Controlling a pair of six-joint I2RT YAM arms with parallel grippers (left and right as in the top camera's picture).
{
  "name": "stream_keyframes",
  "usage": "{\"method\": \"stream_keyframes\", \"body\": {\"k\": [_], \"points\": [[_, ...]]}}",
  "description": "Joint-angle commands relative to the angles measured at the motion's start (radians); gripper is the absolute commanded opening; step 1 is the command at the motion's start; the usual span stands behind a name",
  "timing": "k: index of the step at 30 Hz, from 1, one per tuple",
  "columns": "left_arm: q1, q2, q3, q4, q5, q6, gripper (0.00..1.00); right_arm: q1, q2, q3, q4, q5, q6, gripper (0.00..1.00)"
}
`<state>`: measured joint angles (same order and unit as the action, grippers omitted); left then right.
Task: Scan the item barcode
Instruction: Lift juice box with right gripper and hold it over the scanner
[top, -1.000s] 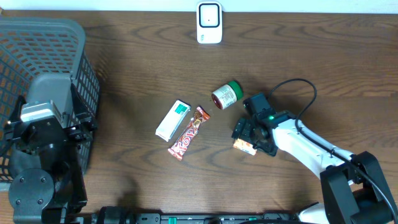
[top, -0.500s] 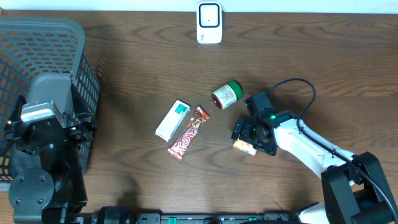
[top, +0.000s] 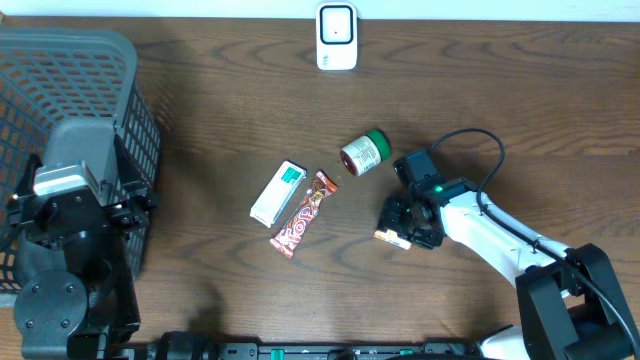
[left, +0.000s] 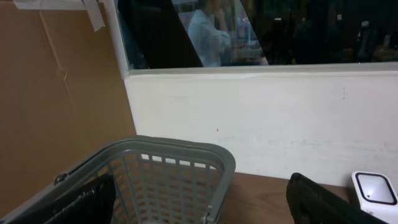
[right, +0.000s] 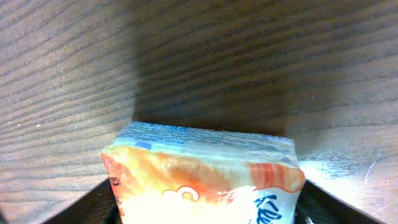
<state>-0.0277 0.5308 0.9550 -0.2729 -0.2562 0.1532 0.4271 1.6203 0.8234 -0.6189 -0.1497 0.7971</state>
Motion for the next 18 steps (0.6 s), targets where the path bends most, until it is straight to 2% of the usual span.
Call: {"method": "stream_keyframes", "body": {"k": [1,11,18], "points": [[0.006,-0.002,-0.004,0.001,0.010,-0.010,0.87,0.009,0.003,-0.007,-0.001,0.003,-0.010,0.60],[0.006,-0.002,-0.004,-0.006,0.010,-0.010,0.87,0.008,0.003,-0.005,-0.002,-0.064,-0.010,0.61],[0.006,-0.002,-0.004,-0.023,0.010,-0.010,0.87,-0.004,0.000,0.045,-0.059,-0.259,-0.009,0.58]]}}
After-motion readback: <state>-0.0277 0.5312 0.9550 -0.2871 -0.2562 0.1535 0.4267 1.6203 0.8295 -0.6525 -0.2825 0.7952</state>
